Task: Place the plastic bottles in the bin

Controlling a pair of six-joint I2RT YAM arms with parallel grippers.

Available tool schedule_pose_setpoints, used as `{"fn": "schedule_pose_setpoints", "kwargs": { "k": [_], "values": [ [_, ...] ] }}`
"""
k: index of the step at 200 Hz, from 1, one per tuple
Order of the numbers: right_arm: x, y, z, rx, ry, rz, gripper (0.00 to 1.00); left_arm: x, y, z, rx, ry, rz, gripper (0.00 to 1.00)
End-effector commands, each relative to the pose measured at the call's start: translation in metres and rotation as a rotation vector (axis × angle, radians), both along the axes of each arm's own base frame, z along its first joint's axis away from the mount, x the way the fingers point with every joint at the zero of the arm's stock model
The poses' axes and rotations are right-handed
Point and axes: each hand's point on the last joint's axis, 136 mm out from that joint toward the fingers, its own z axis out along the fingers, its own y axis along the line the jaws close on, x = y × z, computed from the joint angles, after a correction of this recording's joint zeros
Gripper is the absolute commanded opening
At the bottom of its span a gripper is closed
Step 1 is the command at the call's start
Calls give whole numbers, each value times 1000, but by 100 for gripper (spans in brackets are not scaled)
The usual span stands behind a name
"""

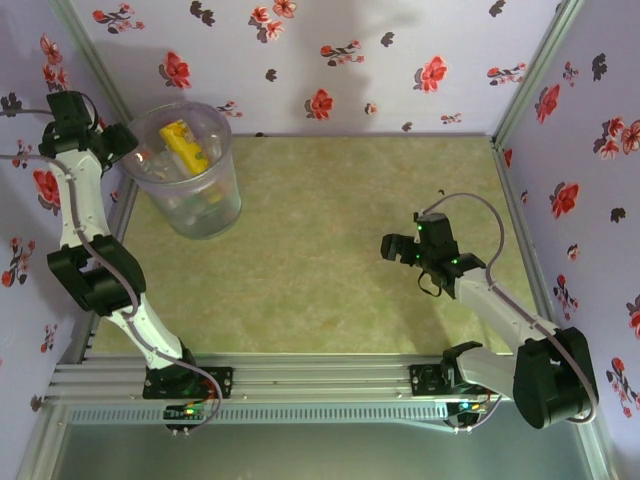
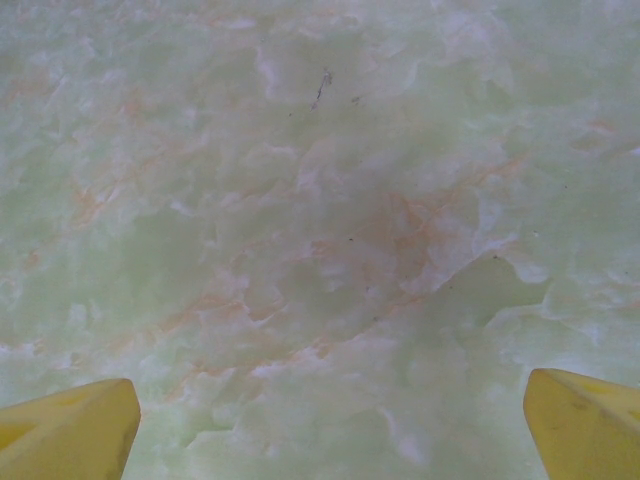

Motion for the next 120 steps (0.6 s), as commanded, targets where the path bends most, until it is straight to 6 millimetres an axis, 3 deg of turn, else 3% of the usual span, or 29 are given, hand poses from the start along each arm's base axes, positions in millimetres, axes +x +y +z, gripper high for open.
{"fn": "schedule_pose_setpoints", "kwargs": {
  "k": [1,45,120],
  "values": [
    [7,1,6,8,-25,2,99,6,-20,-5,-48,-7,-46,66],
    [7,1,6,10,-28,0,99,19,-67,-15,-109,-35,-105,63],
    [3,-4,8,-7,-38,-13,99,51,-199,-36,-188,-35,-305,61]
  ]
}}
